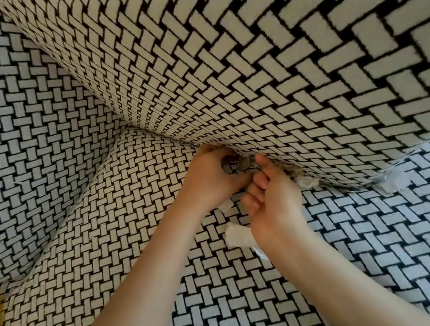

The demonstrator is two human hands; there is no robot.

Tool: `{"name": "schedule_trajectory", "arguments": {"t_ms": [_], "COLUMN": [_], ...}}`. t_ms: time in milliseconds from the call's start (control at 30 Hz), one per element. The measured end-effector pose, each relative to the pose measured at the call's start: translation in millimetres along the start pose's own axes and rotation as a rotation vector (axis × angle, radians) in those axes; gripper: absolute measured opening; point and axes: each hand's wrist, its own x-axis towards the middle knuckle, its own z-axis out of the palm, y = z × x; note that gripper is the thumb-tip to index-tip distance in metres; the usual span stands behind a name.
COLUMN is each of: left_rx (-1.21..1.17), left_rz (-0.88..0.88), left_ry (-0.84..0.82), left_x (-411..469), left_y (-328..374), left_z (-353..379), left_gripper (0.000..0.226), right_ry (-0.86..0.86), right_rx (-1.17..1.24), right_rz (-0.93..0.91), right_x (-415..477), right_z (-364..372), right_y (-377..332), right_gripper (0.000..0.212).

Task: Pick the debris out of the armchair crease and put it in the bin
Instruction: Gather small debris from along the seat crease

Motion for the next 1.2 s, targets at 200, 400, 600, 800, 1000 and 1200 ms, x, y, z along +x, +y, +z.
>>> {"name": "schedule_trajectory", "arguments": {"t_ms": [200,400,600,800,1000,1200], "left_rx": [0.016,-0.051,-0.248,-0.639,-0.829,-0.393], "left_rz": [0.035,0.108,0.093,-0.154,-0.123,0.251], "left_ry": [0.233,0.221,0.107,0.097,0.054,-0.122], "left_x": [-2.6,-2.1,-2.8,-10.1,-25.1,-33.6], "left_y": [8.2,8.6,6.5,2.1,6.7,8.3], "left_z": [15.5,16.2,4.1,-6.9,-28.9,-20.7], "left_gripper": [0.030,0.021,0.010,0.007,0.007,0.017], "right_ry": [-0.011,-0.018,-0.021,-0.129,-0.228,-0.311], "right_rx": [0.042,0.058,0.049,0.074,0.111,0.152], "right_rz": [-0.004,-0.003,-0.002,-0.029,0.016,0.188], "right_x": [1.3,2.8,4.2,1.0,0.6,-0.5], "right_z": [1.6,0.8,0.0,2.6,4.4,2.4], "right_y": [-0.3,-0.6,-0.4,-0.4,-0.3,-1.0], "right_gripper": [0.028,0.026,0.027,0.022,0.027,0.038]}}
